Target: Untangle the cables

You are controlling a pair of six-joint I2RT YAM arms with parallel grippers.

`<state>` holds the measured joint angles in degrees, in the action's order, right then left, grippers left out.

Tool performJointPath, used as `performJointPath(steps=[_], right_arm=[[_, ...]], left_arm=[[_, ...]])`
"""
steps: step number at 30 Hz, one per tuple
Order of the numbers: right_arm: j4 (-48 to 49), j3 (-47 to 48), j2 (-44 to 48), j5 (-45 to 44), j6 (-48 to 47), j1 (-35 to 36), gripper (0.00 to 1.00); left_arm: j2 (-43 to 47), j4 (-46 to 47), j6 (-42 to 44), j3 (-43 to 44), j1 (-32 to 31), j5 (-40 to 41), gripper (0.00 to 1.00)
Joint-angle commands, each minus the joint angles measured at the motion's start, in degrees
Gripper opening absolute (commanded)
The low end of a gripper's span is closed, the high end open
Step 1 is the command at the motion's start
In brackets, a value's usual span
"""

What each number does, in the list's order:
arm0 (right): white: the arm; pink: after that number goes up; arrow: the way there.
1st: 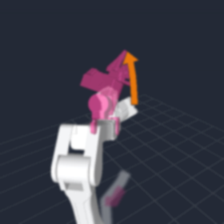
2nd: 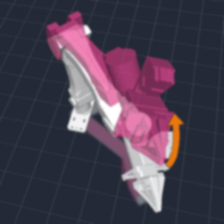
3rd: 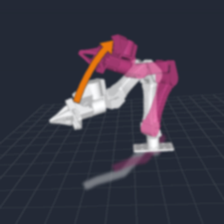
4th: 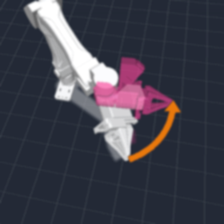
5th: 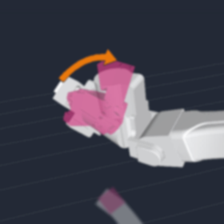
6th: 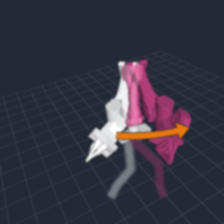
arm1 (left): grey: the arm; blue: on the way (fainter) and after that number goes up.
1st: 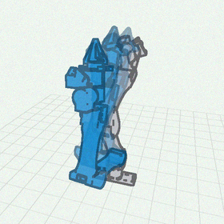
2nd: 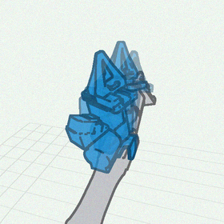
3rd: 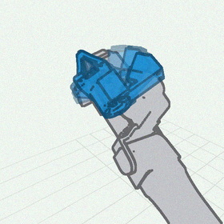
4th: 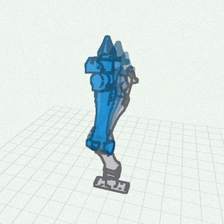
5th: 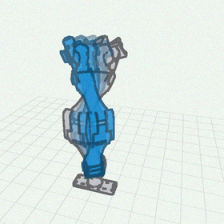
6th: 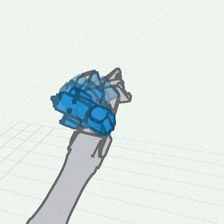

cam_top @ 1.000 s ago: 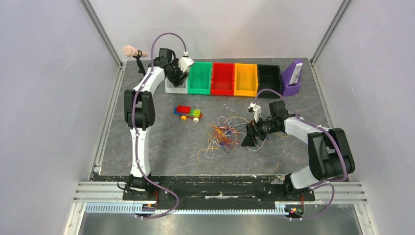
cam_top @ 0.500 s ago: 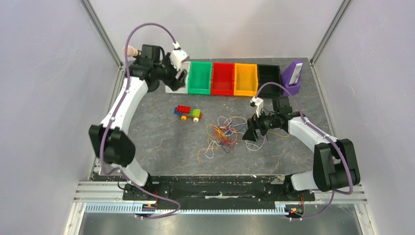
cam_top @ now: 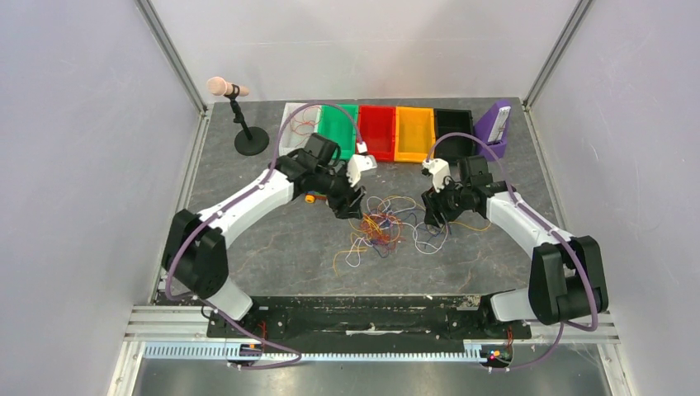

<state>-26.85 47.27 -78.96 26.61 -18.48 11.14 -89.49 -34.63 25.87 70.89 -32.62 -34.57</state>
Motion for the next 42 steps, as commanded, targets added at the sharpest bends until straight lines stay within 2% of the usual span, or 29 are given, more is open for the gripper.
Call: performJointPath(steps=[1, 5, 12, 18, 23, 27, 29, 31, 32, 38, 42], right_arm=[[1.49, 3.74, -2.43, -2.05, 0.58, -0.07, 0.55], [-1.46, 8.75, -7.24, 5.21, -0.23, 0.67, 0.45], [-4.56, 8.66, -11.62, 9.61, -2.89, 4.85, 0.40], [0.50, 5.59, -13.90, 6.01, -2.58, 7.92, 0.50], [4.49, 5.06, -15.67, 3.87, -1.91, 9.62, 0.49], [6.64, 3.31, -16.10, 2.64, -1.40, 10.02, 0.42], [6.81, 2.51, -15.74, 2.40, -1.87, 10.02, 0.25], [6.34, 2.34, -14.55, 2.17, -1.99, 10.03, 0.03], [5.89, 2.59, -13.43, 2.25, -1.89, 10.05, 0.00], [8.72, 5.29, -1.15, 7.91, 4.54, 7.36, 0.00], [13.48, 5.91, 6.82, 9.44, 10.47, 4.54, 0.00]], left_arm=[[-4.46, 7.61, -4.18, 2.58, -2.16, -1.93, 0.66], [-7.17, 9.02, -4.90, 3.02, -2.86, -3.80, 0.62], [-9.33, 12.67, -8.51, 1.11, -3.63, -4.06, 0.71], [-10.99, 14.22, -9.21, -0.26, -3.74, -3.86, 0.76], [-11.39, 17.14, -10.44, -2.94, -3.77, -3.67, 0.75], [-11.41, 18.90, -11.46, -4.97, -3.77, -3.23, 0.71], [-11.50, 19.00, -11.68, -5.66, -3.79, -3.28, 0.66], [-11.67, 17.89, -11.51, -5.77, -3.79, -2.63, 0.53], [-11.59, 16.50, -10.78, -5.68, -3.77, -2.44, 0.44], [-8.79, 7.26, -5.66, -7.81, -2.23, -0.68, 0.04], [-6.28, 3.24, -1.68, -10.74, 0.65, 2.49, 0.02]])
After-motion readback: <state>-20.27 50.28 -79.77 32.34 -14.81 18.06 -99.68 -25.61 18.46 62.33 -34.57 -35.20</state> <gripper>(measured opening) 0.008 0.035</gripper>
